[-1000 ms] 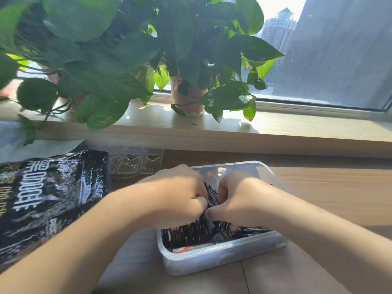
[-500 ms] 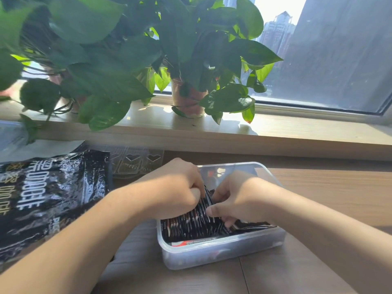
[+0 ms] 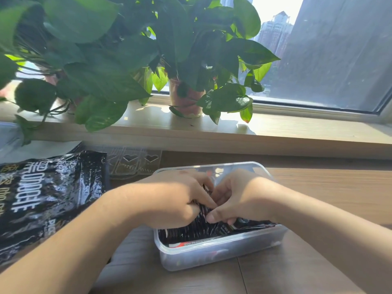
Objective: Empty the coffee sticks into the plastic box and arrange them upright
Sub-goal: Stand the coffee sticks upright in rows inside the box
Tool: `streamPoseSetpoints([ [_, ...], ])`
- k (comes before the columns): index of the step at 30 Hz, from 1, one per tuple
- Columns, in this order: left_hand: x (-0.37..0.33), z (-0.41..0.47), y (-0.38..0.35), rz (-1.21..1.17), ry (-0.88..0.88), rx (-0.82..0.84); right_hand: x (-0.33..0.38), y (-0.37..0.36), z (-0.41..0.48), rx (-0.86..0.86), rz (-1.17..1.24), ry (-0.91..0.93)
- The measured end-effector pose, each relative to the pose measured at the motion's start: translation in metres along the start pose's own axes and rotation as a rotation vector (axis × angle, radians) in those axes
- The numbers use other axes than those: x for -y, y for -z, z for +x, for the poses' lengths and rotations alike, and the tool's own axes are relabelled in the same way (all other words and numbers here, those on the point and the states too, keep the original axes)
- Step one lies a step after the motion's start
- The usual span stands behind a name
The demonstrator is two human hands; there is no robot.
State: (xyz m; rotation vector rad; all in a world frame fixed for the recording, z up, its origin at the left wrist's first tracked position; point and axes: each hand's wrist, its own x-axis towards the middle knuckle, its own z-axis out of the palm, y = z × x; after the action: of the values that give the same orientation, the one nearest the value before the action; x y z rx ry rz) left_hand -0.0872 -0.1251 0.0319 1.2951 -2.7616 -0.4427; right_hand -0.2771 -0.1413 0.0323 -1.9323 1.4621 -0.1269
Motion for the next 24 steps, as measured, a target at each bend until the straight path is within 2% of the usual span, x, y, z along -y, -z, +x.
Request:
streamPoseSetpoints([
  [5, 0.004, 0.002, 0.0, 0.005, -0.05, 0.028, 0.0, 0.021, -0.012, -0.028, 0.018, 0.061],
  [8, 0.005, 0.002, 0.0, 0.032, -0.059, 0.046, -0.005, 0.038, -0.014, -0.21, -0.311, 0.191],
  [9, 0.005, 0.002, -0.001, 0.04, -0.059, 0.052, -0.007, 0.042, -0.015, -0.222, -0.395, 0.217],
  [16, 0.007, 0.007, -0.005, 0.121, -0.037, 0.043, -0.02, 0.023, 0.005, 0.014, -0.742, 0.246],
  [24, 0.01, 0.008, -0.008, 0.132, -0.024, 0.04, -0.015, 0.025, 0.003, 0.169, -0.764, 0.321],
])
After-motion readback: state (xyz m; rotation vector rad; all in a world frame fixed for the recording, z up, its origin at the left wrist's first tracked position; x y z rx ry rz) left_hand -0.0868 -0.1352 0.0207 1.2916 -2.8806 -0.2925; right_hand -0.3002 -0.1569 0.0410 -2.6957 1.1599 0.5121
